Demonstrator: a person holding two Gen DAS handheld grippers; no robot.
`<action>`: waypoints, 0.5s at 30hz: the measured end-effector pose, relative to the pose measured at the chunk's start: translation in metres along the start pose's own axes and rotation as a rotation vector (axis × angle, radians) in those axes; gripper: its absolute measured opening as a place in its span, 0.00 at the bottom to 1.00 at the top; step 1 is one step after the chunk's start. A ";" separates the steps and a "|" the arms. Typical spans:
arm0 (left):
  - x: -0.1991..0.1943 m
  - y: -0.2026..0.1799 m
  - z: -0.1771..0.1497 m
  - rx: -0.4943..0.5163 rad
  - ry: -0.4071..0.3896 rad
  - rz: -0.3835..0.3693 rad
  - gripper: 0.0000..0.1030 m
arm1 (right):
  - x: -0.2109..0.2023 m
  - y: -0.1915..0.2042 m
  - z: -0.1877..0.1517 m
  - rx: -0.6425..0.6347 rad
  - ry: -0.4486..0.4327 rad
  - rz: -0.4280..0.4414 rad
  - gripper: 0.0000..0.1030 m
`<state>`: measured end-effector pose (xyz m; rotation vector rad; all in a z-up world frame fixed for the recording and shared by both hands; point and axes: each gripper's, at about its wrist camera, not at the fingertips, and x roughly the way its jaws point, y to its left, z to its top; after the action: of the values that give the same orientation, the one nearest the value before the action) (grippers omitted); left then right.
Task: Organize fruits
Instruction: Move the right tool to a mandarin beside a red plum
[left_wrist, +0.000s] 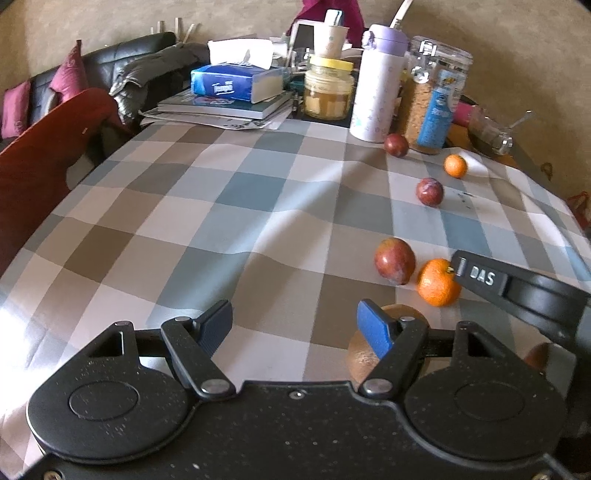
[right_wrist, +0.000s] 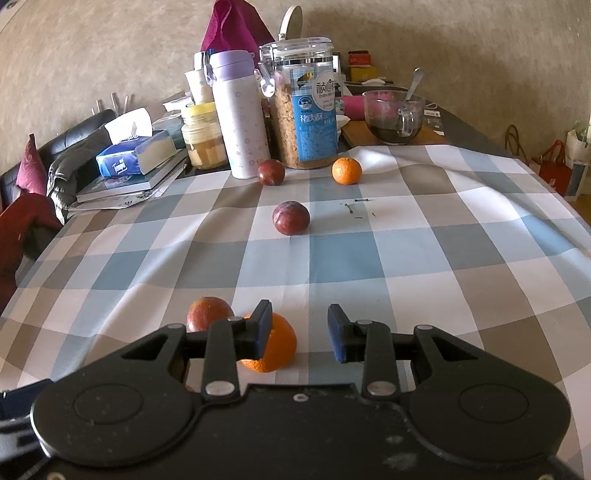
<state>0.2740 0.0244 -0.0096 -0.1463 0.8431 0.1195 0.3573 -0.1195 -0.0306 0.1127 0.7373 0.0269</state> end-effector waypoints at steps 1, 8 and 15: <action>-0.001 0.000 0.000 0.004 0.002 -0.008 0.72 | 0.000 -0.001 0.000 0.005 0.002 0.002 0.33; -0.015 0.001 -0.004 0.034 -0.013 -0.120 0.72 | 0.001 -0.005 0.002 0.035 0.010 0.012 0.33; -0.028 -0.008 -0.012 0.168 -0.025 -0.260 0.74 | 0.001 -0.005 0.001 0.034 0.011 0.019 0.33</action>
<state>0.2480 0.0134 0.0041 -0.0956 0.7988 -0.1925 0.3585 -0.1250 -0.0312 0.1522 0.7480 0.0335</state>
